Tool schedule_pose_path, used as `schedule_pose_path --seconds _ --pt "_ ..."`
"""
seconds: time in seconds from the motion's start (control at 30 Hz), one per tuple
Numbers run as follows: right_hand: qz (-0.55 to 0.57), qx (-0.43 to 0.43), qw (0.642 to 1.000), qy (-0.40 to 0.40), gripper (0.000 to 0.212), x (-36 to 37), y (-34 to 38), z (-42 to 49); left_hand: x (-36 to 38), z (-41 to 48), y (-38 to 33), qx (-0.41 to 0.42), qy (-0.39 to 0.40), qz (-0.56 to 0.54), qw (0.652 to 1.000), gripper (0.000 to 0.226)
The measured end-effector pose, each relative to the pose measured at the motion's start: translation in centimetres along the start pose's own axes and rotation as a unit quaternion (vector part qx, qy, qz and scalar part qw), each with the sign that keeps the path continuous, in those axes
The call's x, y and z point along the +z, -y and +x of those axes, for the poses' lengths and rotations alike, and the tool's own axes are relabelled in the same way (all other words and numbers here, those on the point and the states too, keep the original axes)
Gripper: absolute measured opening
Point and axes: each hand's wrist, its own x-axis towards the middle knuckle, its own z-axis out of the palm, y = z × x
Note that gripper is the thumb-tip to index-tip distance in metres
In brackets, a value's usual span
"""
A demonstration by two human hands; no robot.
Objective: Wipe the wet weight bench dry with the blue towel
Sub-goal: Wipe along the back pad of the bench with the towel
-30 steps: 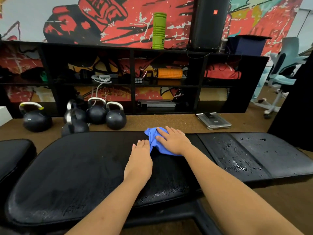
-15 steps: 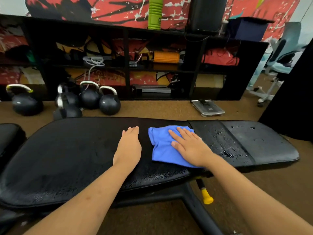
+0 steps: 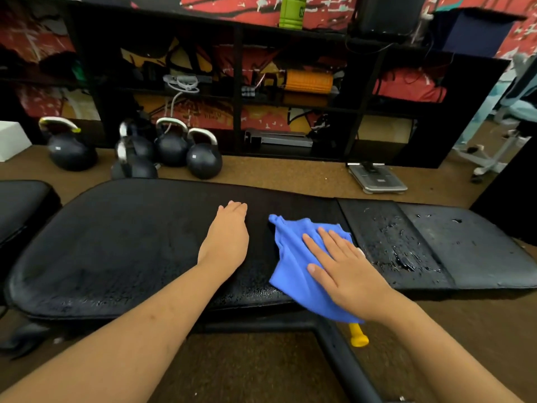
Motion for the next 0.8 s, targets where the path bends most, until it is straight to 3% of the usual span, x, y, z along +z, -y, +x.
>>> schedule_pose_path --seconds 0.17,0.4,0.57,0.7,0.8 --pt "0.013 0.014 1.000 0.024 0.079 -0.7 -0.9 3.6 0.5 0.3 0.5 0.014 0.001 0.023 1.000 0.058" --pt "-0.004 0.047 0.999 0.000 0.080 -1.1 -1.0 14.8 0.2 0.5 0.3 0.017 -0.003 0.027 0.999 0.053" --pt "-0.004 0.021 1.000 -0.018 0.088 -0.3 0.7 11.6 0.2 0.5 0.4 -0.003 -0.021 -0.019 1.000 0.047" --pt "-0.019 -0.043 0.999 -0.014 0.093 0.2 2.1 6.5 -0.5 0.2 -0.3 -0.012 0.010 -0.023 1.000 0.047" --pt "-0.017 -0.052 0.998 0.007 0.086 -0.6 0.9 6.7 -1.2 0.2 -0.3 -0.013 0.041 -0.027 0.999 0.045"
